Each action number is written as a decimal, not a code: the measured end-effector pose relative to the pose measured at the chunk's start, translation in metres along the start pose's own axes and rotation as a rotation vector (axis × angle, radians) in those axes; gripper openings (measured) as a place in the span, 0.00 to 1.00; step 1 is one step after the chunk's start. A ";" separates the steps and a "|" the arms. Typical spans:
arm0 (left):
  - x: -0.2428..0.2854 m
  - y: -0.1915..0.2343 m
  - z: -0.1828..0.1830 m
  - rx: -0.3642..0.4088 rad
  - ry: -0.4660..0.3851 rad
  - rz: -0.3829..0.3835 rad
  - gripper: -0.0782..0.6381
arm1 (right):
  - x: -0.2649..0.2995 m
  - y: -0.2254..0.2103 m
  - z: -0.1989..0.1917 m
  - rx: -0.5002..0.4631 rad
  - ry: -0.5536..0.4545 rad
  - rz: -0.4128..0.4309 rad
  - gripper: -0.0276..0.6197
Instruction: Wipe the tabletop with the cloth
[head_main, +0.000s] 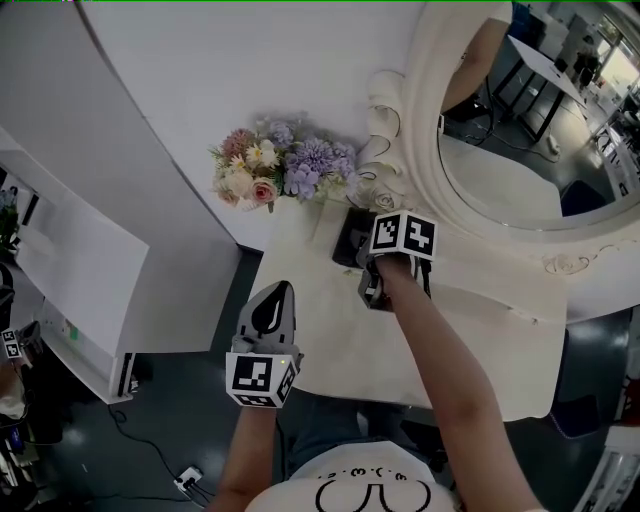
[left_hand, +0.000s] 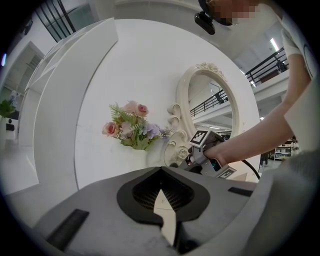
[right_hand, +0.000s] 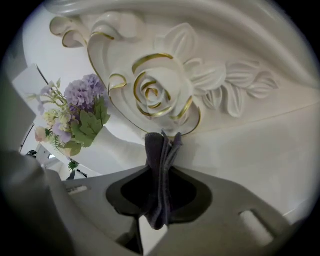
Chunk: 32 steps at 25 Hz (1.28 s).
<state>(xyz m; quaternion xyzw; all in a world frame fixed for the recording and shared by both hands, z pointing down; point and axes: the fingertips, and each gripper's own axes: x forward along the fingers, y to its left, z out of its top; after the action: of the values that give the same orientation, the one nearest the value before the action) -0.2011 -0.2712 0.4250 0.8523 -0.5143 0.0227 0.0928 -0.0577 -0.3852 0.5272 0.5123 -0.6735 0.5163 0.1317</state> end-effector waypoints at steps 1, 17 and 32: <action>0.000 -0.005 -0.001 0.001 0.001 0.000 0.10 | -0.003 -0.004 0.000 -0.003 0.001 -0.001 0.18; 0.011 -0.096 -0.002 0.020 0.006 -0.014 0.11 | -0.057 -0.075 0.009 -0.061 0.006 -0.038 0.18; 0.026 -0.168 -0.001 0.056 0.022 -0.045 0.10 | -0.100 -0.133 0.016 -0.088 0.011 -0.066 0.18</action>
<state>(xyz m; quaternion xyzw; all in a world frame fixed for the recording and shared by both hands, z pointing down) -0.0408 -0.2169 0.4068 0.8656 -0.4932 0.0442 0.0750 0.1015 -0.3351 0.5240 0.5250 -0.6775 0.4846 0.1747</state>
